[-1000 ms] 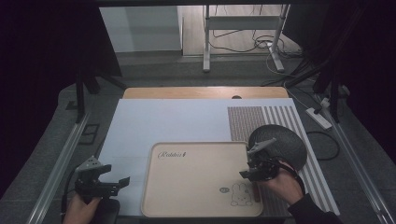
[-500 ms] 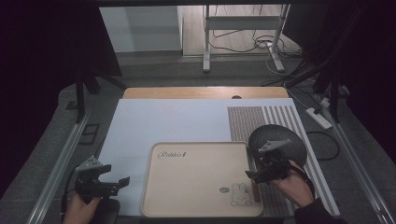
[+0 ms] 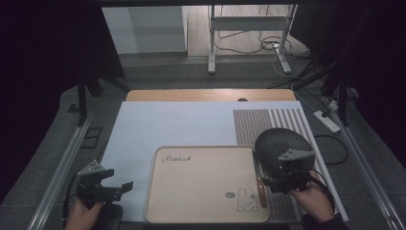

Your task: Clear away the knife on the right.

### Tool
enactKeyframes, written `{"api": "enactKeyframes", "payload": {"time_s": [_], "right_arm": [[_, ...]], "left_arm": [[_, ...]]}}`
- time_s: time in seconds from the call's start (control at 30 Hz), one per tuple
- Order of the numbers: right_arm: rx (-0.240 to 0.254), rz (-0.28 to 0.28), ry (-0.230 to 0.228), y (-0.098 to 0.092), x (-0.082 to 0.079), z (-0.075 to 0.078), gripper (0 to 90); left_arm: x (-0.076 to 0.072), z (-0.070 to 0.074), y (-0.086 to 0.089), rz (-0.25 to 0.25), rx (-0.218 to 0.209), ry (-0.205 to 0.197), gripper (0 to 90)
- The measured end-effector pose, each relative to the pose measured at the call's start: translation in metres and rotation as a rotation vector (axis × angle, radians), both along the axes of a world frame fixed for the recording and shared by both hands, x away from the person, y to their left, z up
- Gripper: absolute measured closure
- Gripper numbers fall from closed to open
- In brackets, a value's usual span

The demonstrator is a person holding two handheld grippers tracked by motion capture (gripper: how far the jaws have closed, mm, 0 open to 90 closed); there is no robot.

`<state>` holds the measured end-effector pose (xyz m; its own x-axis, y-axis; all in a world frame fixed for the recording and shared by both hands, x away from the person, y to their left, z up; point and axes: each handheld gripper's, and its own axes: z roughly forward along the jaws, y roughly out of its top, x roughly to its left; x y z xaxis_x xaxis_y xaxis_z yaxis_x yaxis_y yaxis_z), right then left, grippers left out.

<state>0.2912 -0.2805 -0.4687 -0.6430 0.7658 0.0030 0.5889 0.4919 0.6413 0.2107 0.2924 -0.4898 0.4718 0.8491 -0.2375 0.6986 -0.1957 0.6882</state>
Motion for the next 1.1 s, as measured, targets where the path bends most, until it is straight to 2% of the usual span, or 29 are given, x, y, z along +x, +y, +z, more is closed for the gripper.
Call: {"api": "enactKeyframes", "payload": {"time_s": [0.2, 0.33, 0.73, 0.97, 1.1], "right_arm": [[-0.001, -0.044, -0.015, -0.013, -0.011, -0.001, 0.0], [0.020, -0.076, -0.012, -0.022, -0.017, -0.001, 0.0], [0.063, -0.124, -0.053, -0.039, -0.033, 0.005, 0.0], [0.121, -0.157, -0.066, -0.048, -0.039, 0.008, 0.0], [0.120, -0.156, -0.066, -0.048, -0.039, 0.008, 0.0]], "left_arm": [[0.000, 0.000, 0.000, 0.001, 0.000, 0.000, 3.2], [0.000, 0.000, 0.000, 0.001, 0.002, -0.001, 3.2], [-0.001, 0.000, 0.001, 0.005, -0.008, -0.001, 3.2], [-0.001, 0.000, 0.002, 0.005, -0.010, 0.000, 3.2], [-0.001, 0.000, 0.001, 0.007, -0.010, 0.001, 3.2]]}}
